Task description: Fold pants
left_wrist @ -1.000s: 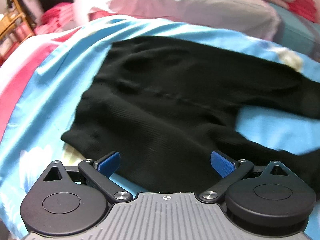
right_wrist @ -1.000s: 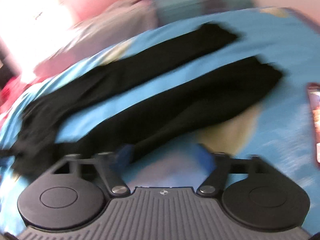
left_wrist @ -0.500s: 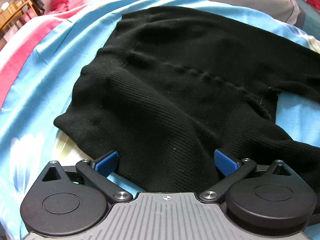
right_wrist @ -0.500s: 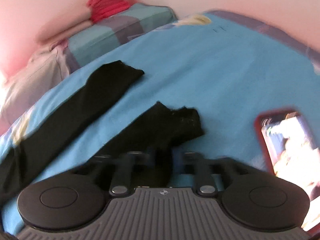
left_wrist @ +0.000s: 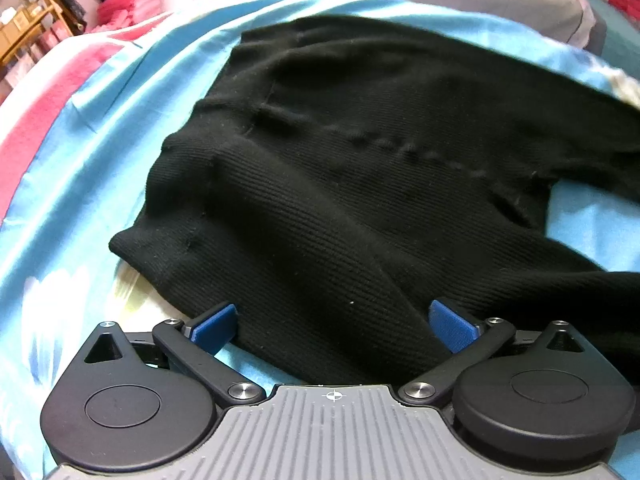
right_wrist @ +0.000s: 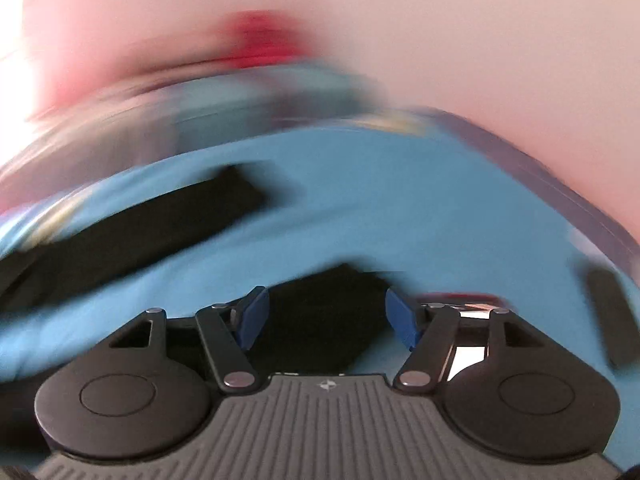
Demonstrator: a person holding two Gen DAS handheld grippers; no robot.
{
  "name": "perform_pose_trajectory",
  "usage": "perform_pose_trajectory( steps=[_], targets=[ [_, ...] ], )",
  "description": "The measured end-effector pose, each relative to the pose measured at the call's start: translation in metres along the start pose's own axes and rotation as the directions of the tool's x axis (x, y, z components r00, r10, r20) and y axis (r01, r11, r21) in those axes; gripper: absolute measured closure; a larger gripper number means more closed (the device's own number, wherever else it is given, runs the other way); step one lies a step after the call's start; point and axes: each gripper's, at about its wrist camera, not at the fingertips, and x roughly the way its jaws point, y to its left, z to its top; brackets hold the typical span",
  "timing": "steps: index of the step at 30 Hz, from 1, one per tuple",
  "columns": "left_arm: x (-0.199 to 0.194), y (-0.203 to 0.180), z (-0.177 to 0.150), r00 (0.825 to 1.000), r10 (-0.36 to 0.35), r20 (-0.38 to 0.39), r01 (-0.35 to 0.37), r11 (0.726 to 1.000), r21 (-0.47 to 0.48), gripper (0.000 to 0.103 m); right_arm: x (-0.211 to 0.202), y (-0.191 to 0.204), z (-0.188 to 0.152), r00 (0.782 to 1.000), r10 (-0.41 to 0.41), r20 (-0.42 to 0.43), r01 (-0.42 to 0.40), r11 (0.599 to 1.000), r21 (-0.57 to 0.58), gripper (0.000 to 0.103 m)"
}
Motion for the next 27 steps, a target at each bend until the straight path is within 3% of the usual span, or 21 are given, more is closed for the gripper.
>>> perform_pose_trajectory(
  steps=[1, 2, 3, 4, 5, 6, 7, 10, 13, 14, 16, 19, 20, 21, 22, 24, 25, 26, 27],
  targets=[
    [-0.005, 0.001, -0.001, 1.000, -0.002, 0.020, 0.002, 1.000, 0.000, 0.000, -0.012, 0.026, -0.008, 0.995, 0.098, -0.003, -0.098, 0.988, -0.120, 0.033],
    [-0.010, 0.002, -0.002, 0.999, 0.002, 0.037, -0.002, 1.000, 0.004, 0.000, -0.024, 0.055, -0.020, 0.979, 0.202, -0.019, -0.201, 0.945, -0.258, 0.036],
    [-0.014, 0.002, -0.003, 0.998, 0.008, 0.057, -0.009, 1.000, 0.013, 0.000, -0.037, 0.087, -0.035, 0.952, 0.302, -0.044, -0.294, 0.867, -0.402, 0.037],
    [-0.017, 0.001, -0.004, 0.997, 0.014, 0.070, -0.016, 1.000, 0.022, 0.000, -0.047, 0.112, -0.049, 0.930, 0.361, -0.070, -0.346, 0.794, -0.500, 0.045],
    [-0.018, 0.000, -0.004, 0.997, 0.022, 0.078, -0.025, 0.999, 0.039, 0.000, -0.053, 0.136, -0.061, 0.907, 0.409, -0.104, -0.391, 0.721, -0.572, 0.060],
    [-0.018, -0.001, -0.004, 0.997, 0.027, 0.077, -0.032, 0.998, 0.052, 0.000, -0.057, 0.160, -0.072, 0.877, 0.457, -0.147, -0.440, 0.644, -0.626, 0.065],
    [-0.016, -0.002, -0.004, 0.997, 0.035, 0.070, -0.039, 0.997, 0.062, 0.000, -0.059, 0.183, -0.084, 0.852, 0.491, -0.180, -0.470, 0.565, -0.678, 0.068],
    [-0.007, -0.001, -0.005, 0.998, 0.049, 0.037, -0.051, 0.996, 0.069, 0.000, -0.056, 0.237, -0.108, 0.841, 0.495, -0.216, -0.453, 0.428, -0.782, 0.067],
    [-0.003, 0.003, -0.007, 0.999, 0.036, 0.031, -0.038, 0.997, 0.062, 0.000, -0.031, 0.267, -0.113, 0.853, 0.473, -0.220, -0.433, 0.407, -0.804, 0.070],
    [-0.003, 0.005, -0.009, 0.999, 0.030, 0.031, -0.031, 0.998, 0.057, 0.000, -0.030, 0.268, -0.113, 0.847, 0.479, -0.231, -0.450, 0.415, -0.791, 0.093],
    [-0.003, 0.008, -0.010, 0.999, 0.018, 0.029, -0.019, 0.998, 0.054, 0.000, -0.033, 0.262, -0.106, 0.830, 0.480, -0.284, -0.507, 0.435, -0.745, 0.095],
    [-0.006, 0.017, -0.015, 1.000, 0.007, 0.030, -0.009, 0.998, 0.060, 0.000, -0.052, 0.245, -0.106, 0.753, 0.515, -0.411, -0.621, 0.348, -0.702, 0.097],
    [-0.005, 0.022, -0.017, 1.000, -0.003, 0.023, 0.002, 0.999, 0.052, 0.000, -0.056, 0.241, -0.108, 0.738, 0.500, -0.453, -0.642, 0.312, -0.700, 0.097],
    [-0.005, 0.027, -0.019, 1.000, -0.015, 0.017, 0.015, 0.999, 0.040, 0.000, -0.060, 0.240, -0.108, 0.748, 0.500, -0.437, -0.620, 0.288, -0.730, 0.097],
    [-0.005, 0.031, -0.020, 1.000, -0.025, 0.015, 0.024, 0.999, 0.029, 0.000, -0.065, 0.242, -0.103, 0.759, 0.506, -0.410, -0.597, 0.288, -0.749, 0.096],
    [-0.006, 0.036, -0.021, 0.999, -0.037, 0.017, 0.037, 0.999, 0.012, 0.000, -0.065, 0.248, -0.080, 0.750, 0.556, -0.359, -0.606, 0.358, -0.711, 0.089],
    [-0.006, 0.038, -0.021, 0.999, -0.041, 0.017, 0.041, 0.999, 0.007, 0.000, -0.061, 0.253, -0.069, 0.735, 0.590, -0.335, -0.626, 0.399, -0.670, 0.077],
    [-0.006, 0.038, -0.021, 0.999, -0.045, 0.018, 0.045, 0.999, 0.004, 0.000, -0.055, 0.260, -0.060, 0.715, 0.614, -0.334, -0.656, 0.426, -0.623, 0.055],
    [-0.007, 0.038, -0.021, 0.999, -0.046, 0.019, 0.046, 0.999, 0.006, 0.000, -0.046, 0.269, -0.055, 0.704, 0.620, -0.348, -0.679, 0.442, -0.586, 0.048]
  ],
)
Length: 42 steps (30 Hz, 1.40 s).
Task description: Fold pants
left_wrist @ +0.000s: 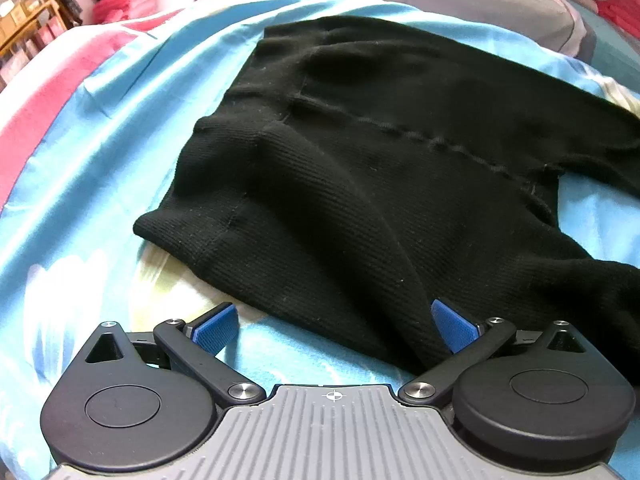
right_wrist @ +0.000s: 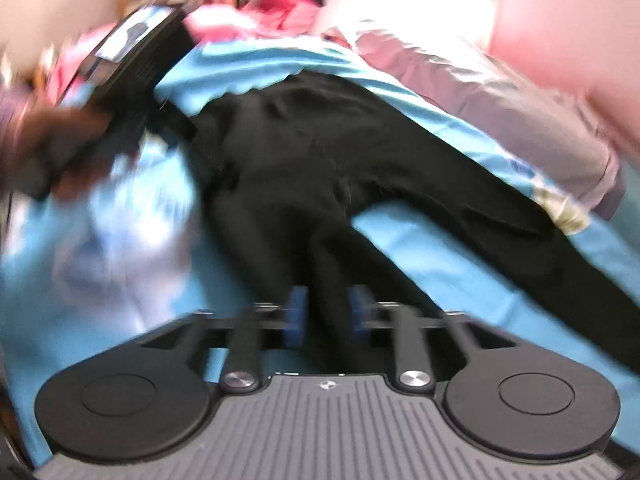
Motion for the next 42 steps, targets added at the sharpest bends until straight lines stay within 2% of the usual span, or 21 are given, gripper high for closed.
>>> perform_pose_trajectory(
  steps=[2, 3, 4, 8, 11, 14, 17, 18, 19, 20, 22, 24, 27, 29, 32, 33, 35, 36, 37, 38, 42],
  targets=[
    [-0.002, 0.000, -0.001, 1.000, 0.003, 0.002, -0.003, 1.000, 0.015, 0.000, 0.024, -0.005, 0.004, 0.998, 0.040, -0.058, -0.036, 0.996, 0.078, 0.046],
    [-0.003, 0.002, -0.002, 1.000, -0.001, 0.000, 0.001, 1.000, 0.017, 0.000, 0.042, -0.005, 0.002, 0.983, 0.082, -0.165, -0.064, 0.992, 0.112, 0.047],
    [-0.005, 0.004, -0.002, 1.000, -0.010, -0.002, 0.010, 1.000, 0.015, 0.000, 0.048, -0.003, -0.005, 0.960, 0.140, -0.243, -0.114, 0.987, 0.116, 0.034],
    [-0.017, 0.024, -0.006, 0.997, -0.073, 0.001, 0.073, 0.997, -0.018, 0.000, 0.025, 0.015, -0.001, 0.935, 0.205, -0.289, -0.246, 0.963, -0.113, 0.032],
    [-0.034, 0.038, -0.004, 0.990, -0.131, 0.055, 0.135, 0.988, -0.073, 0.000, 0.015, -0.004, 0.031, 0.958, 0.235, -0.165, -0.248, 0.967, -0.062, 0.035],
    [-0.041, 0.043, 0.006, 0.987, -0.109, 0.121, 0.121, 0.988, -0.100, 0.000, 0.039, -0.016, 0.058, 0.968, 0.246, -0.043, -0.246, 0.969, 0.010, 0.040],
    [-0.022, 0.050, 0.023, 0.995, -0.006, 0.104, 0.020, 0.991, -0.135, 0.000, 0.085, -0.009, 0.064, 0.957, 0.282, -0.063, -0.277, 0.958, 0.069, 0.048],
    [-0.013, 0.053, 0.026, 0.996, 0.048, 0.072, -0.039, 0.991, -0.129, 0.000, 0.100, -0.002, 0.061, 0.945, 0.301, -0.131, -0.293, 0.953, 0.074, 0.050],
    [-0.002, 0.056, 0.028, 0.993, 0.119, 0.023, -0.115, 0.987, -0.110, 0.000, 0.114, 0.009, 0.056, 0.906, 0.346, -0.244, -0.345, 0.937, 0.046, 0.041],
    [0.007, 0.061, 0.028, 0.983, 0.184, -0.023, -0.186, 0.978, -0.091, 0.000, 0.108, 0.019, 0.053, 0.899, 0.356, -0.254, -0.381, 0.923, -0.053, 0.040],
    [0.000, 0.083, 0.023, 0.990, 0.143, -0.003, -0.142, 0.979, -0.144, 0.000, 0.086, 0.028, 0.055, 0.896, 0.358, -0.262, -0.418, 0.878, -0.231, 0.042],
    [-0.013, 0.103, 0.014, 0.988, 0.154, 0.010, -0.149, 0.968, -0.200, 0.000, 0.075, 0.014, 0.076, 0.907, 0.380, -0.183, -0.412, 0.891, -0.193, 0.043],
    [-0.031, 0.125, -0.001, 0.984, 0.175, 0.035, -0.159, 0.947, -0.278, 0.000, 0.080, 0.006, 0.114, 0.898, 0.439, -0.041, -0.441, 0.890, -0.120, 0.052],
    [-0.039, 0.135, -0.012, 0.980, 0.198, 0.032, -0.176, 0.928, -0.329, 0.000, 0.097, 0.024, 0.134, 0.893, 0.449, -0.016, -0.445, 0.880, -0.165, 0.059],
    [-0.047, 0.152, -0.029, 0.973, 0.230, 0.019, -0.206, 0.903, -0.376, 0.000, 0.138, 0.064, 0.148, 0.882, 0.469, -0.047, -0.467, 0.853, -0.234, 0.058],
    [-0.048, 0.157, -0.034, 0.972, 0.234, 0.014, -0.210, 0.896, -0.390, 0.000, 0.155, 0.078, 0.148, 0.886, 0.459, -0.068, -0.461, 0.852, -0.250, 0.058],
    [-0.049, 0.163, -0.042, 0.972, 0.237, 0.004, -0.215, 0.888, -0.407, 0.000, 0.185, 0.097, 0.146, 0.922, 0.376, -0.092, -0.386, 0.873, -0.299, 0.052],
    [-0.051, 0.166, -0.047, 0.971, 0.238, -0.001, -0.217, 0.885, -0.412, 0.000, 0.194, 0.101, 0.146, 0.933, 0.356, -0.055, -0.355, 0.882, -0.309, 0.052],
    [-0.052, 0.169, -0.051, 0.970, 0.241, -0.007, -0.222, 0.881, -0.418, 0.000, 0.197, 0.101, 0.149, 0.935, 0.356, -0.002, -0.341, 0.895, -0.286, 0.065],
    [-0.054, 0.171, -0.054, 0.970, 0.242, -0.013, -0.224, 0.877, -0.425, 0.000, 0.203, 0.104, 0.153, 0.946, 0.325, 0.004, -0.314, 0.916, -0.251, 0.088],
    [-0.058, 0.178, -0.067, 0.968, 0.248, -0.027, -0.233, 0.857, -0.460, 0.000, 0.208, 0.121, 0.178, 0.922, 0.386, -0.025, -0.385, 0.912, -0.138, 0.094]
  ],
)
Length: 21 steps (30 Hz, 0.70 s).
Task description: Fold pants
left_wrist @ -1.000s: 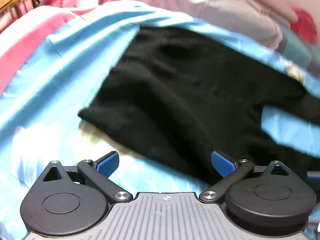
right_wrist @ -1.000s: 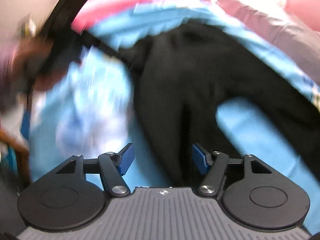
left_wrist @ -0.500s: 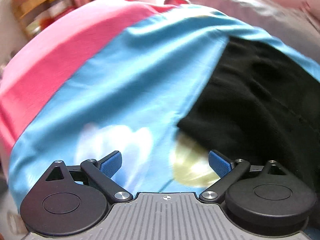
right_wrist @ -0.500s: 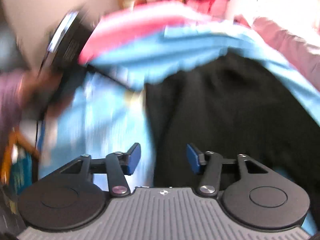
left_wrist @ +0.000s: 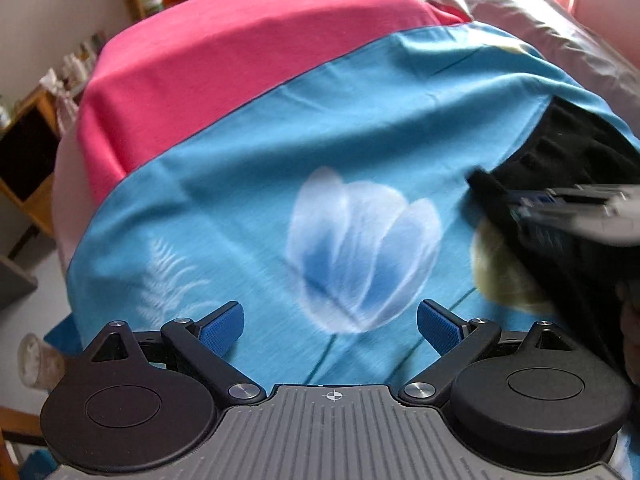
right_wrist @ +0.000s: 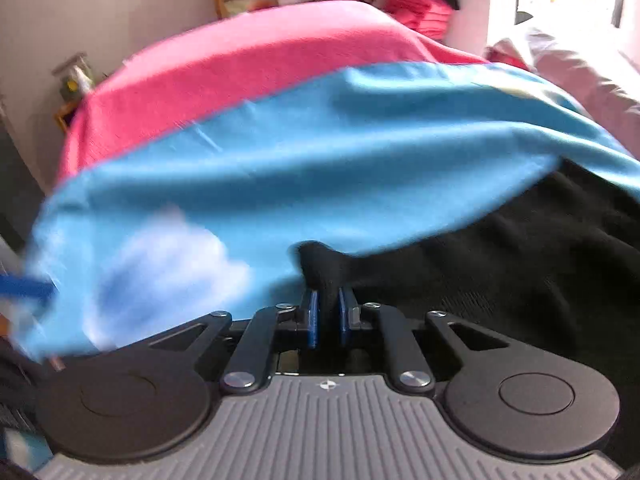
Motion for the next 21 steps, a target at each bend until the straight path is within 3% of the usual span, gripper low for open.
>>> perform_pose_trajectory(
  steps=[3, 5, 6, 8, 9, 11, 13, 15, 16, 18, 19, 21],
  targets=[
    [0.001, 0.003, -0.001, 1.000, 0.007, 0.000, -0.007, 1.000, -0.019, 0.000, 0.005, 0.023, -0.005, 0.998, 0.048, -0.029, -0.050, 0.996, -0.077, 0.088],
    [0.001, 0.000, 0.002, 1.000, 0.004, -0.002, -0.004, 1.000, -0.018, 0.000, -0.004, 0.027, -0.012, 0.999, 0.049, -0.012, -0.051, 0.990, -0.129, 0.064],
    [-0.001, -0.001, 0.004, 1.000, -0.001, 0.007, 0.001, 1.000, -0.015, 0.000, -0.013, 0.018, -0.014, 0.996, 0.087, -0.015, -0.088, 0.992, -0.087, 0.063],
    [-0.004, -0.005, 0.010, 0.999, -0.016, 0.036, 0.017, 1.000, -0.006, 0.000, -0.034, -0.009, -0.016, 0.987, 0.158, 0.043, -0.159, 0.987, 0.034, 0.065],
    [-0.006, -0.008, 0.014, 0.998, -0.026, 0.054, 0.025, 1.000, 0.003, 0.000, -0.034, -0.018, -0.010, 0.986, 0.151, 0.077, -0.156, 0.985, 0.072, 0.065],
    [-0.006, -0.018, 0.022, 0.996, -0.049, 0.078, 0.047, 0.999, 0.018, 0.000, -0.056, -0.044, -0.013, 0.990, 0.064, 0.128, -0.083, 0.986, 0.143, 0.064],
    [-0.004, -0.032, 0.030, 0.993, -0.080, 0.089, 0.077, 0.997, 0.032, 0.000, -0.065, -0.070, -0.019, 0.993, -0.038, 0.112, 0.016, 0.981, 0.193, 0.065],
    [0.000, -0.051, 0.040, 0.988, -0.117, 0.099, 0.112, 0.992, 0.057, 0.000, -0.054, -0.088, -0.029, 0.994, -0.099, 0.040, 0.088, 0.974, 0.207, 0.071],
    [0.003, -0.061, 0.043, 0.986, -0.130, 0.106, 0.123, 0.990, 0.072, 0.000, -0.037, -0.093, -0.033, 0.993, -0.109, -0.034, 0.114, 0.976, 0.183, 0.073],
    [0.013, -0.086, 0.050, 0.985, -0.139, 0.099, 0.128, 0.986, 0.104, 0.000, -0.029, -0.092, -0.040, 0.995, -0.095, 0.035, 0.090, 0.989, 0.121, 0.073],
    [0.021, -0.098, 0.053, 0.985, -0.146, 0.093, 0.135, 0.983, 0.123, 0.000, -0.028, -0.093, -0.038, 0.996, -0.090, 0.021, 0.087, 0.991, 0.097, 0.075],
    [0.035, -0.113, 0.053, 0.990, -0.119, 0.075, 0.107, 0.982, 0.154, 0.000, -0.045, -0.107, -0.031, 0.996, -0.082, 0.039, 0.076, 0.987, 0.143, 0.075]
  ],
)
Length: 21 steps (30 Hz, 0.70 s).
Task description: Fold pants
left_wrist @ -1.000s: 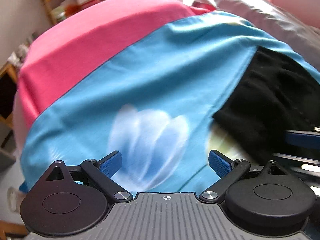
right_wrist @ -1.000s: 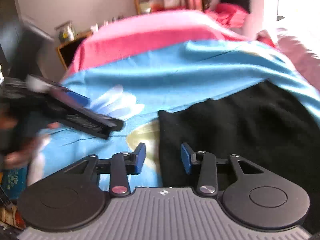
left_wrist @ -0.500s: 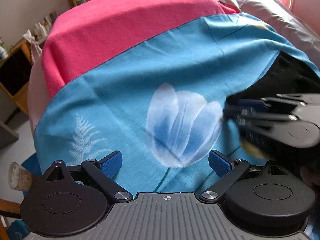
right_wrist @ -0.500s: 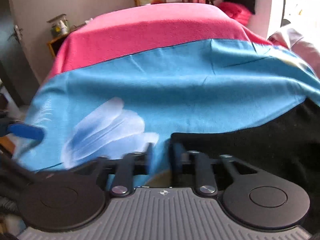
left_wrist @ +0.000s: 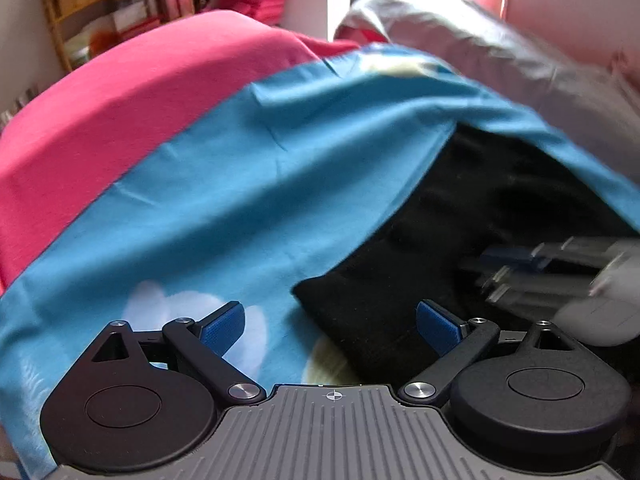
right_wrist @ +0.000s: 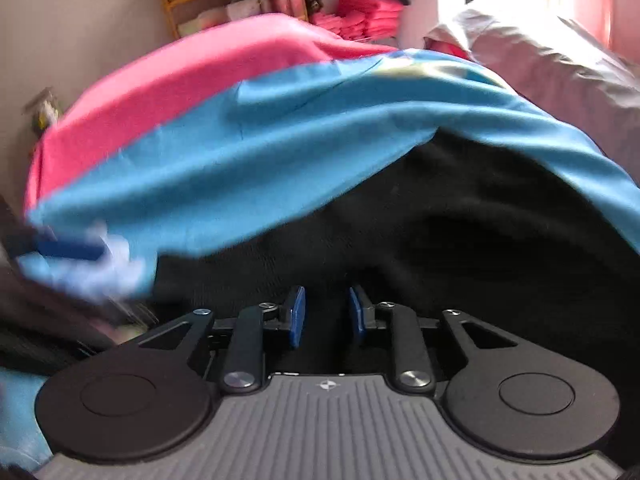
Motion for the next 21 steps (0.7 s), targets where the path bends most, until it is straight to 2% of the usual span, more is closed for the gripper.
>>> perform_pose_trajectory(
  steps=[1, 3, 4, 6, 9, 10, 13, 16, 17, 18, 19, 21],
  targets=[
    [0.007, -0.003, -0.001, 1.000, 0.007, -0.020, -0.006, 1.000, 0.016, 0.000, -0.013, -0.010, 0.005, 0.999, -0.014, 0.052, 0.012, 0.999, 0.040, 0.074],
    [0.024, -0.005, -0.008, 0.997, 0.007, -0.081, -0.003, 0.999, 0.042, 0.000, -0.029, -0.022, 0.013, 0.991, -0.069, 0.115, 0.067, 0.997, 0.026, 0.071],
    [0.024, -0.004, -0.013, 0.998, 0.006, -0.061, -0.003, 0.999, 0.043, 0.000, -0.033, -0.026, 0.015, 0.987, -0.098, 0.126, 0.101, 0.995, -0.016, 0.071],
    [0.025, -0.003, -0.018, 0.999, 0.021, -0.031, -0.019, 0.998, 0.058, 0.000, -0.021, -0.029, 0.020, 0.985, -0.134, 0.108, 0.146, 0.983, -0.113, 0.071],
    [0.026, 0.000, -0.022, 1.000, 0.011, -0.010, -0.011, 0.999, 0.051, 0.000, 0.024, -0.036, 0.025, 0.985, -0.168, 0.039, 0.172, 0.970, -0.171, 0.071],
    [0.026, 0.001, -0.022, 1.000, 0.009, -0.003, -0.009, 0.999, 0.053, 0.000, 0.034, -0.039, 0.027, 0.985, -0.152, 0.086, 0.165, 0.973, -0.159, 0.069],
    [0.025, 0.001, -0.024, 1.000, -0.002, 0.023, 0.000, 0.998, 0.059, 0.000, 0.046, -0.026, 0.035, 0.980, -0.154, 0.127, 0.177, 0.964, -0.198, 0.061],
    [0.023, 0.002, -0.029, 0.998, -0.011, 0.062, 0.007, 0.998, 0.063, 0.000, 0.037, -0.017, 0.036, 0.987, -0.153, 0.052, 0.162, 0.945, -0.284, 0.057],
    [0.023, 0.002, -0.031, 0.997, -0.012, 0.077, 0.007, 0.998, 0.063, 0.000, 0.027, -0.019, 0.039, 0.991, -0.127, 0.051, 0.136, 0.952, -0.275, 0.057],
    [0.023, 0.001, -0.032, 0.996, -0.012, 0.089, 0.007, 0.998, 0.063, 0.000, 0.012, -0.024, 0.040, 0.992, -0.094, 0.089, 0.113, 0.964, -0.240, 0.056],
    [0.023, 0.001, -0.034, 0.995, -0.012, 0.101, 0.006, 0.998, 0.063, 0.000, 0.005, -0.027, 0.042, 0.990, -0.083, 0.115, 0.106, 0.971, -0.212, 0.052],
    [0.023, 0.001, -0.035, 0.993, -0.011, 0.115, 0.004, 0.998, 0.059, 0.000, 0.009, -0.030, 0.048, 0.988, -0.095, 0.118, 0.117, 0.974, -0.195, 0.052]
  ],
)
